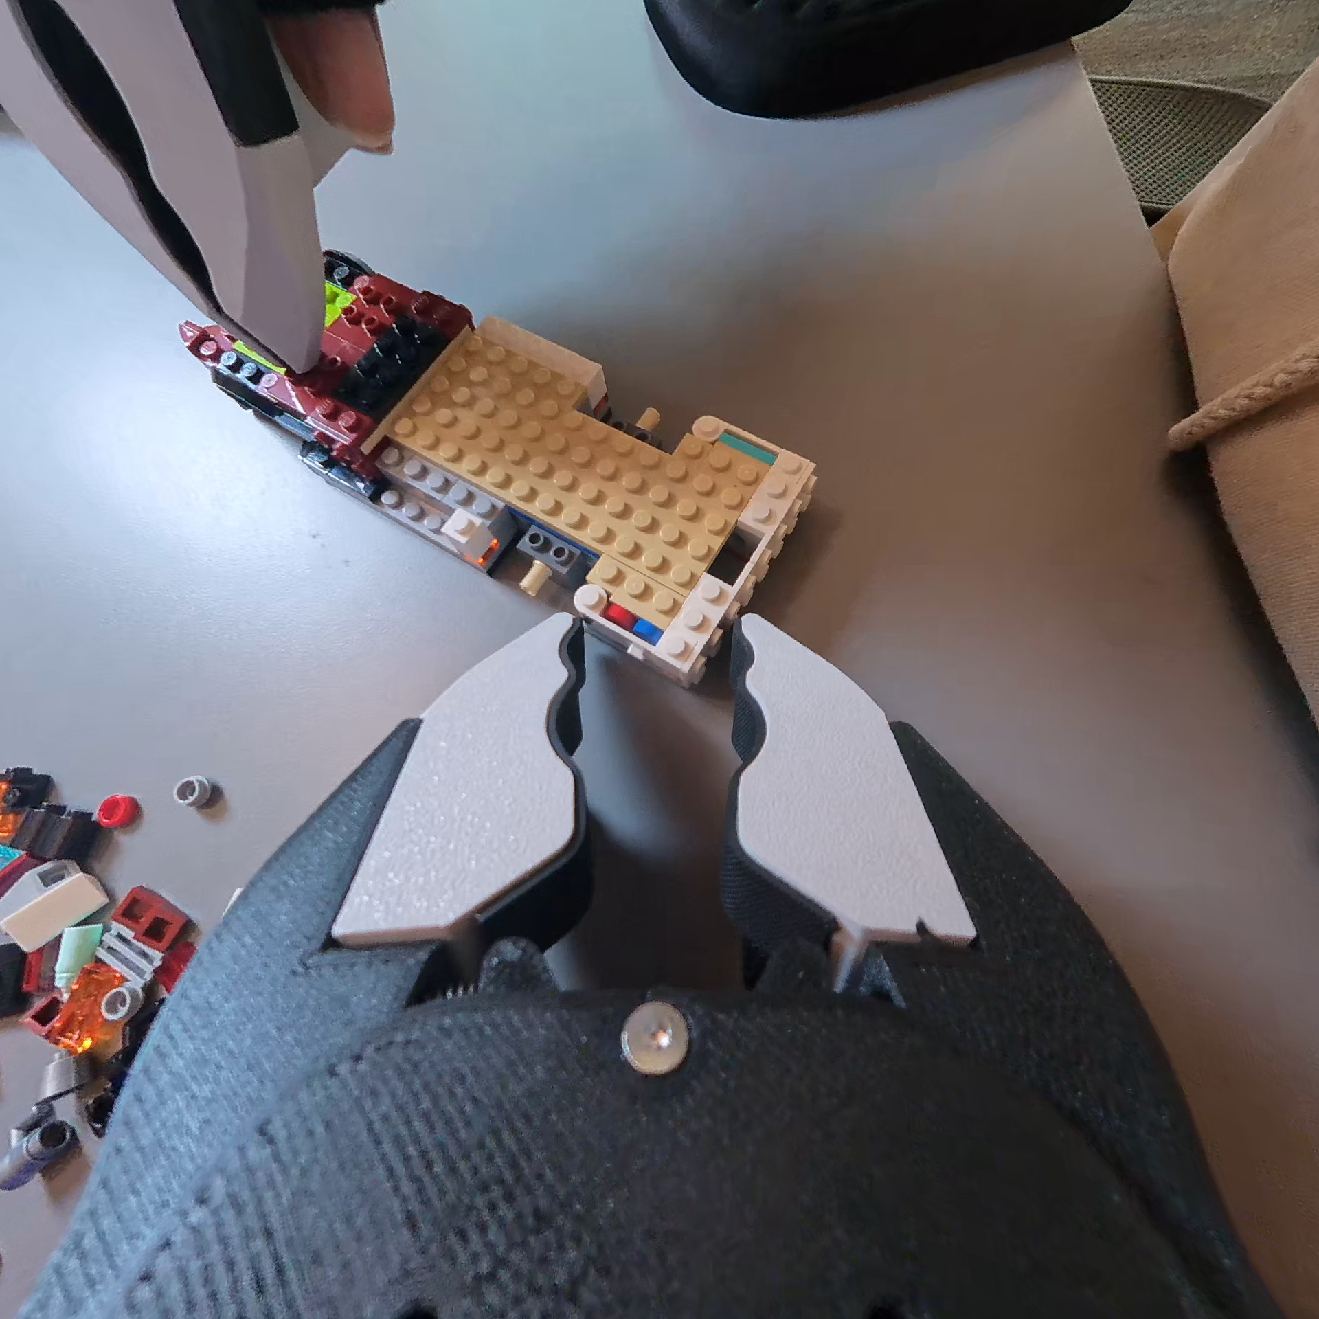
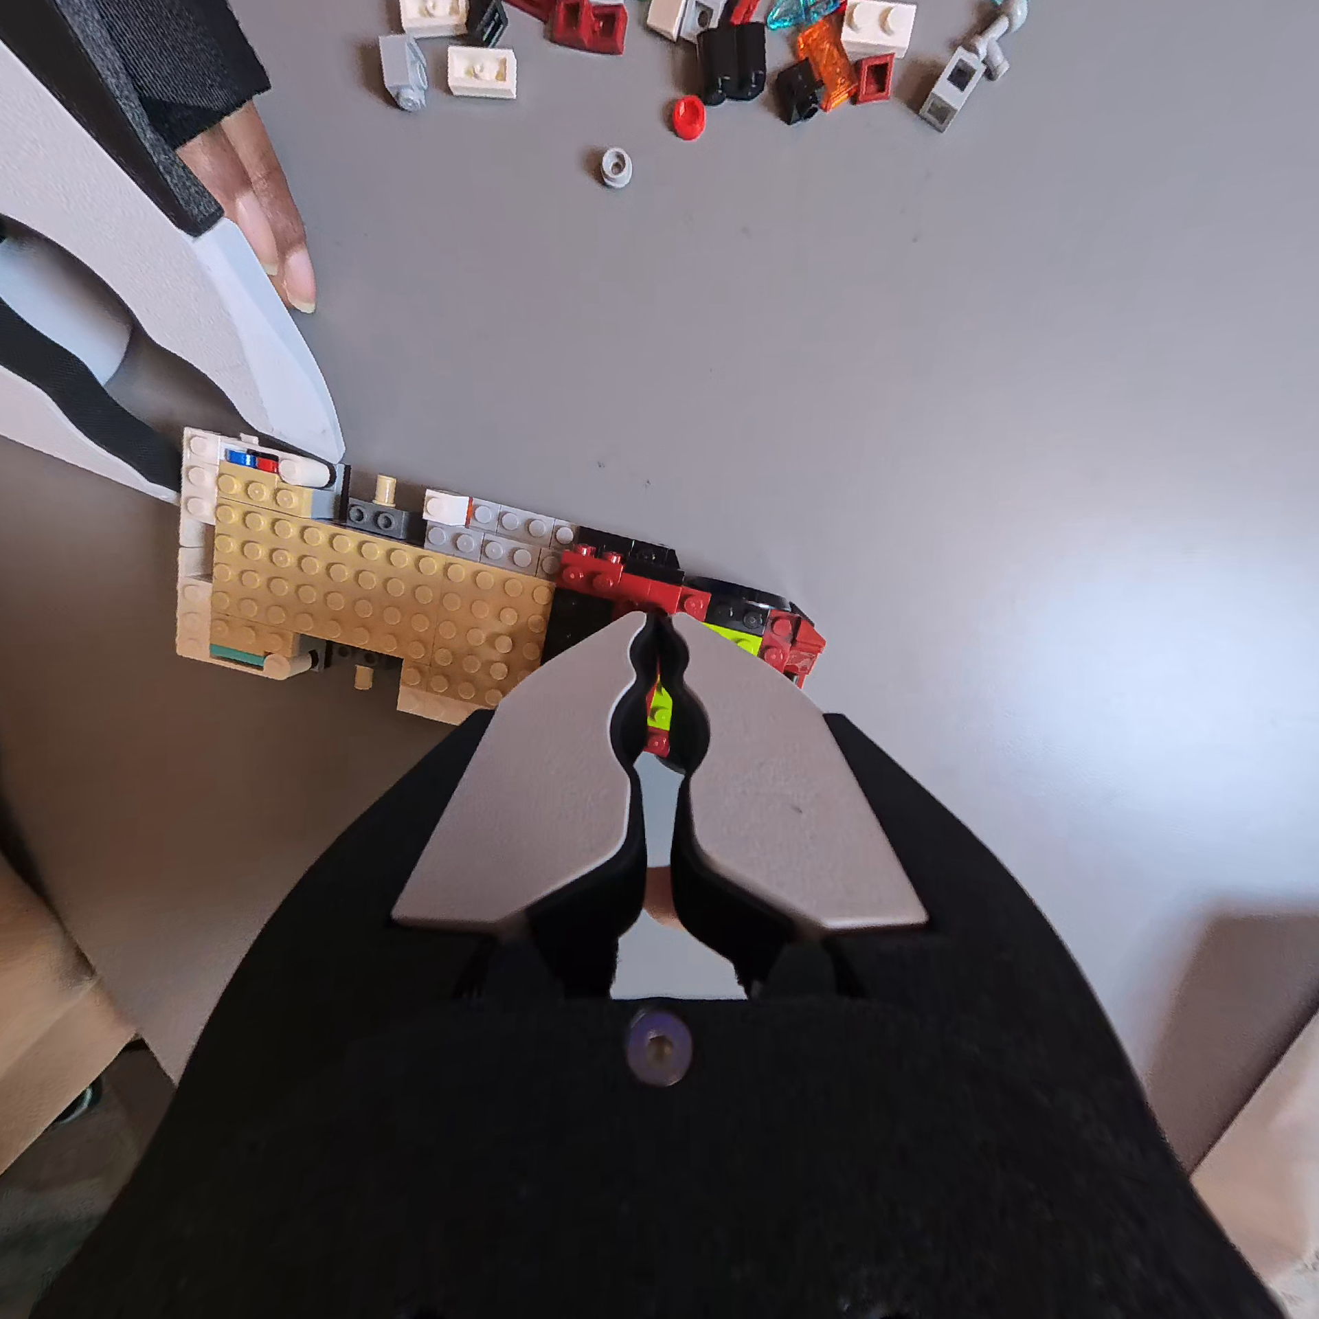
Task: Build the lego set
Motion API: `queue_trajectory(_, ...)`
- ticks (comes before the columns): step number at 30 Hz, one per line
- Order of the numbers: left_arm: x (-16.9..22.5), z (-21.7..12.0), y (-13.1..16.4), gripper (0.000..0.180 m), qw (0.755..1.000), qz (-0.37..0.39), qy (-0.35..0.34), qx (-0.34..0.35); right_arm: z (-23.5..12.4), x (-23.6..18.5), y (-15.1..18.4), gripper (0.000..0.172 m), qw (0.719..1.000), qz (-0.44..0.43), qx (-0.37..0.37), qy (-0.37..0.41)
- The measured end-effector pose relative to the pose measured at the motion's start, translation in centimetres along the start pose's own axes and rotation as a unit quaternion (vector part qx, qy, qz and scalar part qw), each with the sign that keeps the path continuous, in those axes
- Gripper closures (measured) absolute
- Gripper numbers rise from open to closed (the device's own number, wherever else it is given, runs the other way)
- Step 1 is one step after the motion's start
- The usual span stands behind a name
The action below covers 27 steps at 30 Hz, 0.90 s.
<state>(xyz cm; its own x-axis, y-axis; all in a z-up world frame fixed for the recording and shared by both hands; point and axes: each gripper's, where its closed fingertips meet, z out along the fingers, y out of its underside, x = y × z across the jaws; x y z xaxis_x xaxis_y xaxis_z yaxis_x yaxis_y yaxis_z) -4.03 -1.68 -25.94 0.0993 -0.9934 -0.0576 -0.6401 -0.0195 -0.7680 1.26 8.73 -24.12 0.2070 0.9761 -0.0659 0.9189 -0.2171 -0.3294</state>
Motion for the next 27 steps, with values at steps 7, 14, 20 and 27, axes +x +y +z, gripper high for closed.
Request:
queue_trajectory(7,-0.2,-0.1,0.1,0.141,1.0,0.0,-0.002,-0.001,0.1,0.2,-0.5,0.171,0.999,0.032,0.043,0.0)
queue_trajectory(14,-2.7,-1.7,0.8,0.136,0.999,-0.01,-0.047,-0.002,-8.1,0.2,-3.2,0.145,0.924,0.096,0.369,-0.042)
queue_trajectory(20,-5.7,-5.0,1.7,0.13,0.993,-0.071,-0.092,0.023,-8.1,0.9,3.8,0.129,0.905,0.089,0.415,-0.018)
queue_trajectory(27,-3.1,-0.7,0.0,0.08,0.984,-0.164,-0.07,-0.028,-3.6,1.9,5.3,0.11,0.954,-0.029,0.296,0.037)
